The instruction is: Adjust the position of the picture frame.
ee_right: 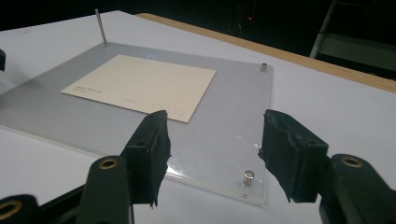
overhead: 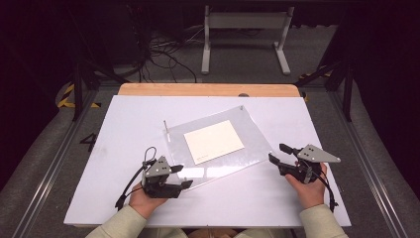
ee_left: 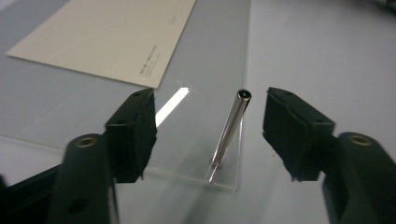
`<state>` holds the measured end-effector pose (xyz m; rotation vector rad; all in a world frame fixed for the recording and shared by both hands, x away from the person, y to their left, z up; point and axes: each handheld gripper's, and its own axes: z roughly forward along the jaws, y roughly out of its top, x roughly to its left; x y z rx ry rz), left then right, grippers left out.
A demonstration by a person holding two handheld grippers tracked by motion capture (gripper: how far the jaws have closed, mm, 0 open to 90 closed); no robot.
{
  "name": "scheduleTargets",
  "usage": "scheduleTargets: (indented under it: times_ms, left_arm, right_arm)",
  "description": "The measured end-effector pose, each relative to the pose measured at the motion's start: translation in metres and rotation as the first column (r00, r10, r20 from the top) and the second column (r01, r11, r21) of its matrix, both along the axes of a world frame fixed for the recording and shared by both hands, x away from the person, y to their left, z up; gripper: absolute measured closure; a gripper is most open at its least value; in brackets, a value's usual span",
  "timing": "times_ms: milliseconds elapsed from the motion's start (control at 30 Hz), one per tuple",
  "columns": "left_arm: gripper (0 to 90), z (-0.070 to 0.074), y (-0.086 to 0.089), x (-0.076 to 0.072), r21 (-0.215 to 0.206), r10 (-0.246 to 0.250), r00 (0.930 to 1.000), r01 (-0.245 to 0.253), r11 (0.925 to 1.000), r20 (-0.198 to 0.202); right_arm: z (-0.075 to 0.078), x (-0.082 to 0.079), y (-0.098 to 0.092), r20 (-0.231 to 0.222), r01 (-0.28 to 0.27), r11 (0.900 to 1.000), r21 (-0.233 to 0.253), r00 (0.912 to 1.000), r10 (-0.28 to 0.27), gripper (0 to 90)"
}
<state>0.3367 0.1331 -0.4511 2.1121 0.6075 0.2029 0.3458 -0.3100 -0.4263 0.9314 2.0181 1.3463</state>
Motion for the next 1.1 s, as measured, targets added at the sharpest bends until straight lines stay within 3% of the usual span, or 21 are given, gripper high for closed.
scheduleTargets:
  times_ms: [133, 267, 300, 333, 500, 533, 600, 633, 733, 867, 900, 933, 967, 1033, 1100]
  left_arm:
    - [70.4, -0.001, -0.002, 0.0, 0.024, -0.017, 0.9998, 0.017, 0.9996, -0.014]
    - [83.5, 0.0, -0.003, -0.001, 0.03, -0.049, 0.9987, 0.049, 0.9983, -0.01]
    - [84.2, 0.003, -0.005, -0.004, 0.066, -0.053, 0.9983, 0.052, 0.9965, 0.021]
    - [84.4, 0.005, -0.004, -0.004, 0.07, -0.054, 0.9982, 0.053, 0.9961, 0.025]
    - [84.6, 0.009, 0.011, 0.004, 0.067, 0.0, 0.9998, -0.001, 0.9977, 0.021]
    - [84.6, 0.01, 0.022, 0.009, 0.061, 0.048, 0.9987, -0.049, 0.9969, 0.018]
    - [84.5, 0.009, 0.026, 0.011, 0.057, 0.064, 0.9978, -0.064, 0.9963, 0.018]
    - [84.5, 0.009, 0.038, 0.017, 0.039, 0.116, 0.9932, -0.116, 0.9924, 0.014]
    - [84.3, 0.009, 0.049, 0.025, 0.01, 0.187, 0.9824, -0.187, 0.9823, 0.003]
    - [83.9, 0.009, 0.059, 0.033, -0.035, 0.303, 0.9527, -0.304, 0.9521, -0.018]
    - [83.7, 0.007, 0.061, 0.035, -0.03, 0.339, 0.9408, -0.339, 0.9403, -0.015]
    - [83.5, 0.007, 0.061, 0.035, -0.03, 0.339, 0.9408, -0.339, 0.9403, -0.015]
    - [83.4, 0.004, 0.061, 0.038, -0.011, 0.368, 0.9298, -0.368, 0.9298, -0.013]
    - [83.3, 0.001, 0.062, 0.04, -0.007, 0.388, 0.9217, -0.388, 0.9217, -0.017]
    - [82.4, 0.001, 0.063, 0.041, -0.016, 0.383, 0.9232, -0.384, 0.9233, -0.028]
  right_arm:
    - [0.0, 0.0, 0.0, -0.007, 0.003, 1.0, -0.005, 1.0, -0.003, 42.7]
    - [-0.001, 0.002, 0.0, -0.024, -0.024, 1.0, -0.008, 0.9994, 0.024, 52.4]
    - [-0.001, 0.002, 0.0, -0.027, -0.037, 0.999, -0.013, 0.999, 0.036, 55.9]
    - [-0.001, 0.002, 0.0, -0.029, -0.044, 0.999, -0.019, 0.9986, 0.044, 57.3]
    - [0.0, 0.003, 0.001, -0.019, -0.063, 0.997, -0.035, 0.9979, 0.062, 62.0]
    - [0.0, 0.004, 0.001, -0.017, -0.058, 0.998, -0.041, 0.9982, 0.057, 63.5]
    - [0.0, 0.004, 0.001, -0.017, -0.057, 0.997, -0.046, 0.9982, 0.057, 64.7]
    - [-0.001, 0.006, 0.001, -0.028, -0.051, 0.997, -0.054, 0.9984, 0.05, 65.6]
    - [-0.002, 0.008, 0.005, -0.045, -0.067, 0.996, -0.053, 0.9969, 0.064, 66.0]
    - [-0.005, 0.014, 0.016, -0.103, -0.129, 0.99, -0.06, 0.987, 0.123, 68.8]
    - [-0.006, 0.016, 0.02, -0.122, -0.138, 0.988, -0.068, 0.9842, 0.129, 68.5]
    - [-0.007, 0.018, 0.026, -0.138, -0.141, 0.987, -0.083, 0.982, 0.129, 67.7]
    - [-0.008, 0.02, 0.03, -0.149, -0.148, 0.985, -0.089, 0.9797, 0.134, 66.1]
    - [-0.009, 0.023, 0.036, -0.167, -0.15, 0.983, -0.103, 0.9772, 0.131, 62.7]
    - [-0.013, 0.029, 0.046, -0.201, -0.159, 0.98, -0.122, 0.9706, 0.132, 62.6]
